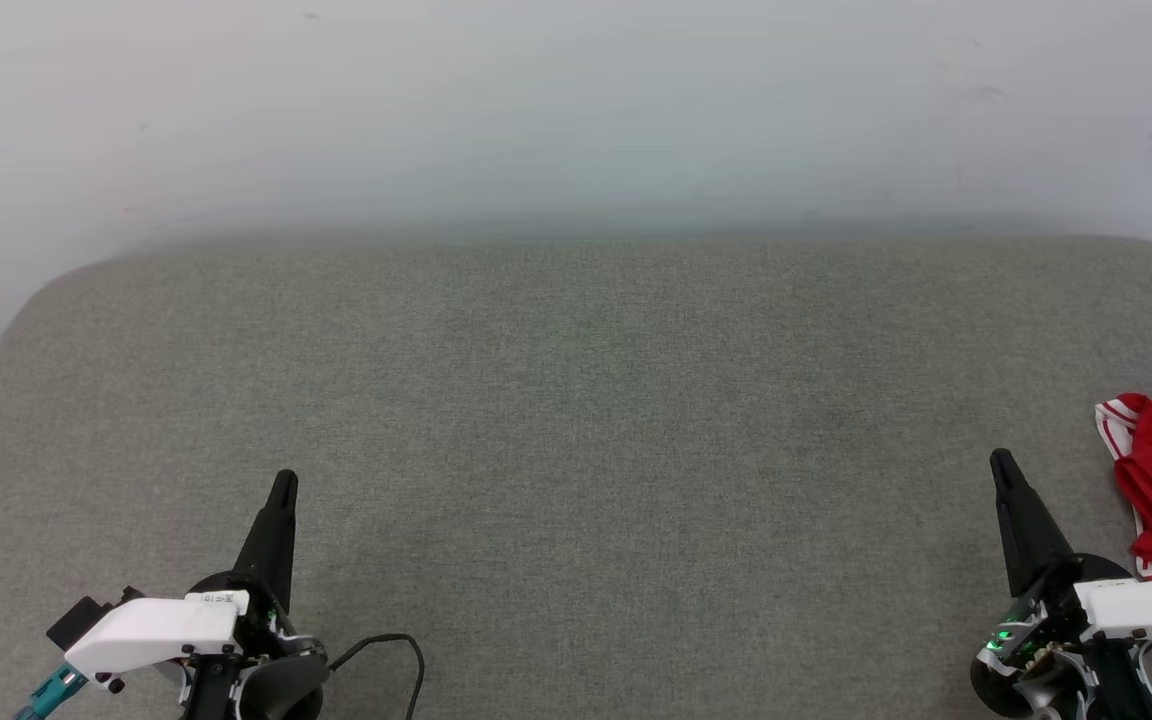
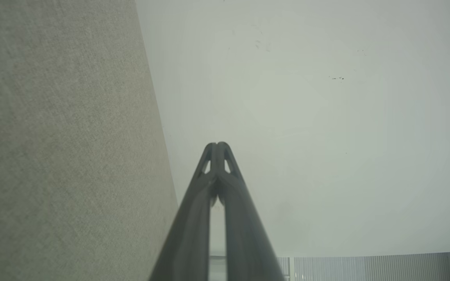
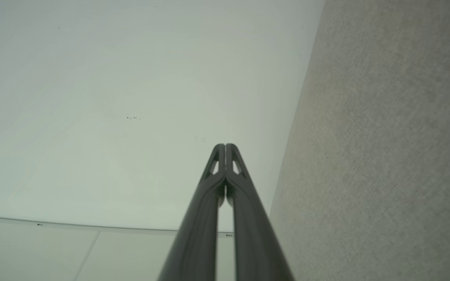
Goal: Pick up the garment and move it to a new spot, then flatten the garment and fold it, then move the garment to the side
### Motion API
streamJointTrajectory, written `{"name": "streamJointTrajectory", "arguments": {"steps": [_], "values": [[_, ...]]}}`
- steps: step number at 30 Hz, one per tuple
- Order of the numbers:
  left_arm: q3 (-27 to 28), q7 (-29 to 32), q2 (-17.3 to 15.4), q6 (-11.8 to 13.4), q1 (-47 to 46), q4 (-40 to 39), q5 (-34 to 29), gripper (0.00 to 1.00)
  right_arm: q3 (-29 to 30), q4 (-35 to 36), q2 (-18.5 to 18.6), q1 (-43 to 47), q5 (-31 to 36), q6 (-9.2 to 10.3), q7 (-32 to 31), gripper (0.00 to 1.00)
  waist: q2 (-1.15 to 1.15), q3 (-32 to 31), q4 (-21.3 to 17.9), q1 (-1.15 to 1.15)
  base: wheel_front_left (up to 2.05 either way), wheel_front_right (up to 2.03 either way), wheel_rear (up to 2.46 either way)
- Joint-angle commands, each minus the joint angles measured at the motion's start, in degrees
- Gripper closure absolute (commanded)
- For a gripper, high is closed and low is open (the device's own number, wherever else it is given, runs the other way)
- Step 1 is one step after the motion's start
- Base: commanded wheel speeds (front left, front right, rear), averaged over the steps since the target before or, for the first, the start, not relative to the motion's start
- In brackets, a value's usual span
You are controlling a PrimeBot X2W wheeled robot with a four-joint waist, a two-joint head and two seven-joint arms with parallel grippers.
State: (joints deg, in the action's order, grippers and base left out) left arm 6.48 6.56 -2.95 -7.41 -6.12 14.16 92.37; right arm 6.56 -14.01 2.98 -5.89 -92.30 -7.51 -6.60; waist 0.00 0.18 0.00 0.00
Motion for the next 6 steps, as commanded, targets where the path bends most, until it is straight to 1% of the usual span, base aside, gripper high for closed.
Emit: {"name": "streamJointTrajectory", "arguments": {"steps": [1,6], "values": [[0.17,0.16,0.14,-0.20,-0.30,-0.03,0.08,1.00,0.01,-0.06,-0.20,-0.59,-0.20,0.04,-0.04,1.00,0.00,0.00,0.00,0.00,0.00,0.00,0.00],[0.16,0.16,0.14,-0.20,-0.30,-0.03,0.09,1.00,0.03,-0.06,-0.20,-0.59,-0.21,0.04,-0.04,1.00,0.00,0.00,0.00,0.00,0.00,0.00,0.00]]}}
